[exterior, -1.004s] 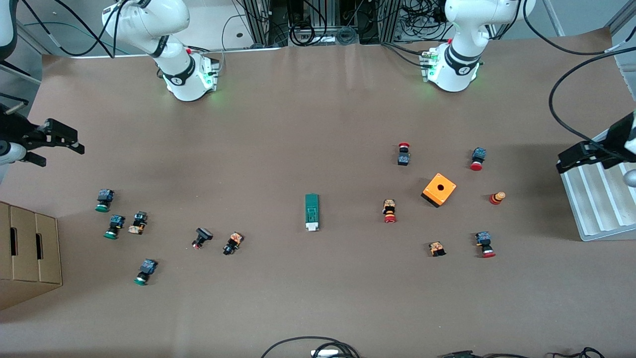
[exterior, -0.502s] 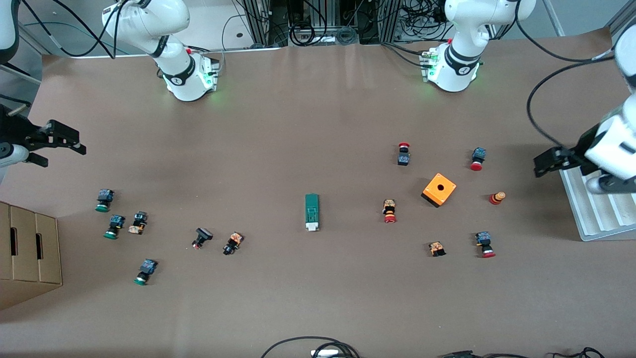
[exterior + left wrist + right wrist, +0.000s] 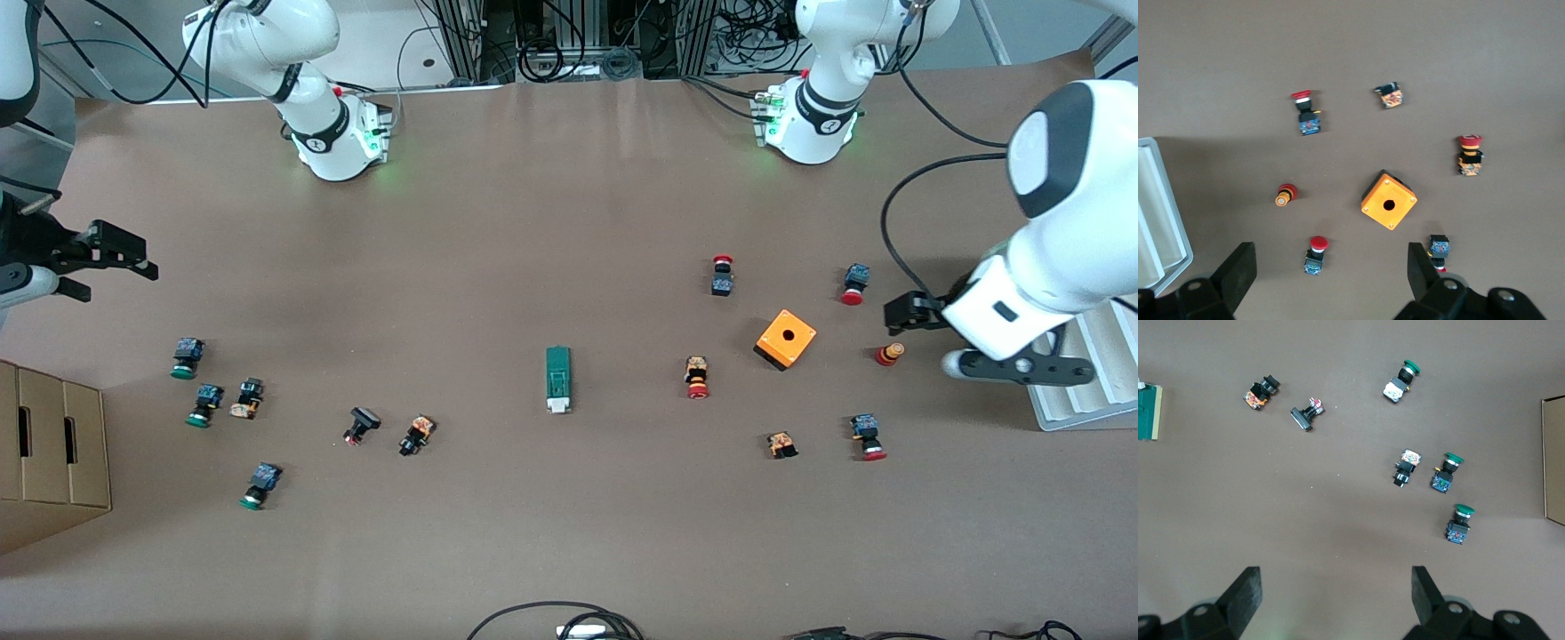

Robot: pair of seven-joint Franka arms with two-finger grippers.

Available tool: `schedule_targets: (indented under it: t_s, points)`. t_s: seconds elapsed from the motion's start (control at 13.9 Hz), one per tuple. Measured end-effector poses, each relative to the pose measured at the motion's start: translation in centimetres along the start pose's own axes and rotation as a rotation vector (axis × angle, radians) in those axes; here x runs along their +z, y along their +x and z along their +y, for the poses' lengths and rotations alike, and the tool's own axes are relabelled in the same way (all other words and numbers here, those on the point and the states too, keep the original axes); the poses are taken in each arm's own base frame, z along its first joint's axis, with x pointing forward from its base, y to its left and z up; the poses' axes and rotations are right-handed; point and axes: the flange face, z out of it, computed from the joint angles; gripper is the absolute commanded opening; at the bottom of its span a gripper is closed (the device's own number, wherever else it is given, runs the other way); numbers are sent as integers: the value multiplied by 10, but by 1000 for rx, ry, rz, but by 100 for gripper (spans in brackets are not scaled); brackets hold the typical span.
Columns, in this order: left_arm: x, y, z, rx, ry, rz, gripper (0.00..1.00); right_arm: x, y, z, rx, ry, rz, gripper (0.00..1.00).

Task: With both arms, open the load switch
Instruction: 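Move the left gripper over the green load switch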

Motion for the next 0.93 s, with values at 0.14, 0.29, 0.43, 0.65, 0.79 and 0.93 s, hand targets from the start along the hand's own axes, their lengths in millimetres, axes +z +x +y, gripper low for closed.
schedule_targets:
  t_s: [0.14, 0.29, 0.43, 0.65, 0.79, 0.93]
  points:
    - [4, 5, 14, 38, -2, 12, 100, 0, 0, 0, 0, 0, 0, 100]
    - [1, 14, 29, 63, -11, 74, 100, 0, 0, 0, 0, 0, 0, 100]
    - [-3, 20, 50, 64, -28, 135, 100, 0, 0, 0, 0, 0, 0, 100]
    - [-7, 22, 97, 21, -47, 195, 100, 0, 0, 0, 0, 0, 0, 100]
    - [-9, 19, 134, 2, -37, 226, 100, 0, 0, 0, 0, 0, 0, 100]
    - [-8, 14, 176, -29, -14, 279, 100, 0, 0, 0, 0, 0, 0, 100]
